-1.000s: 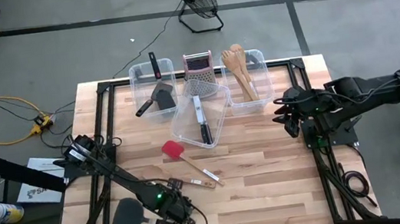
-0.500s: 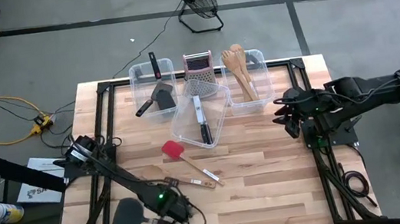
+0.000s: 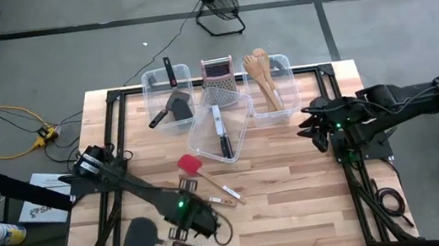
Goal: Pick & Place Kitchen Items
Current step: Put the black knife into the middle transparent bin
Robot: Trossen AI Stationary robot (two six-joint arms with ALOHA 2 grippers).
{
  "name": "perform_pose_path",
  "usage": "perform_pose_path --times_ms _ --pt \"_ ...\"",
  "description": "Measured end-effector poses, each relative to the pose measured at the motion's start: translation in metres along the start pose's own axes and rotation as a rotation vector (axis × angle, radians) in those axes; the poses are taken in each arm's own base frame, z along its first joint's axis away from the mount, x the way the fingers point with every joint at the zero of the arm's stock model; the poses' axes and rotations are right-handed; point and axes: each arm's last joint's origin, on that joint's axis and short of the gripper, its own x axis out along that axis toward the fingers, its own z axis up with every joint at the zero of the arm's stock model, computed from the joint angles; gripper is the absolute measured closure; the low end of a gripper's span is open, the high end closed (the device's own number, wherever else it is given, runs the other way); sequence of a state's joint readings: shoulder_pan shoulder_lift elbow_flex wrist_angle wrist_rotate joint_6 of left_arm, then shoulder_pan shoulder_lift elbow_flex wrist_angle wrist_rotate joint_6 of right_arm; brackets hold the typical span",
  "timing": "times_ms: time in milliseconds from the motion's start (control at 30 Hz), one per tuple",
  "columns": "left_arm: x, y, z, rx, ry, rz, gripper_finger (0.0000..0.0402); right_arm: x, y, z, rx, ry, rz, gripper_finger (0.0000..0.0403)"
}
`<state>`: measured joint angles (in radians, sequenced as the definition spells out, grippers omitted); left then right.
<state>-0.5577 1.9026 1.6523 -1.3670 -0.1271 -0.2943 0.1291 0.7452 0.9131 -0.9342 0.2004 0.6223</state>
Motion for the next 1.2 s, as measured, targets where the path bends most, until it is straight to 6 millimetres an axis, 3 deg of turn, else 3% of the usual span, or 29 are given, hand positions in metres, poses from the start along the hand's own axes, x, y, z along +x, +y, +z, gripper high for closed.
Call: perform_pose_path --times_ms 233,367,600,833,1067,1200 --pt "-0.046 0.041 0.003 0.013 -0.045 0.26 0.0337 0.0 0.007 0.006 -0.062 -0.033 0.114 0.0266" --pt "-0.061 0.057 0.007 0.025 -0.097 0.341 0.0337 -0.001 0.01 0.009 -0.106 -0.054 0.164 0.0266" --pt "-0.068 0.08 0.01 0.162 -0.078 0.599 0.0337 0.0 0.013 0.012 -0.165 -0.084 0.186 0.0266" --pt "-0.069 0.113 0.011 0.381 0.097 0.855 0.0337 0.008 0.021 0.021 -0.198 -0.137 0.22 0.0266" --pt "-0.07 0.151 0.014 0.492 0.292 1.043 0.0337 0.031 0.028 0.041 -0.206 -0.186 0.265 0.0266" --pt "-0.075 0.169 0.018 0.497 0.323 1.075 0.0337 0.048 0.021 0.057 -0.169 -0.228 0.251 0.0266"
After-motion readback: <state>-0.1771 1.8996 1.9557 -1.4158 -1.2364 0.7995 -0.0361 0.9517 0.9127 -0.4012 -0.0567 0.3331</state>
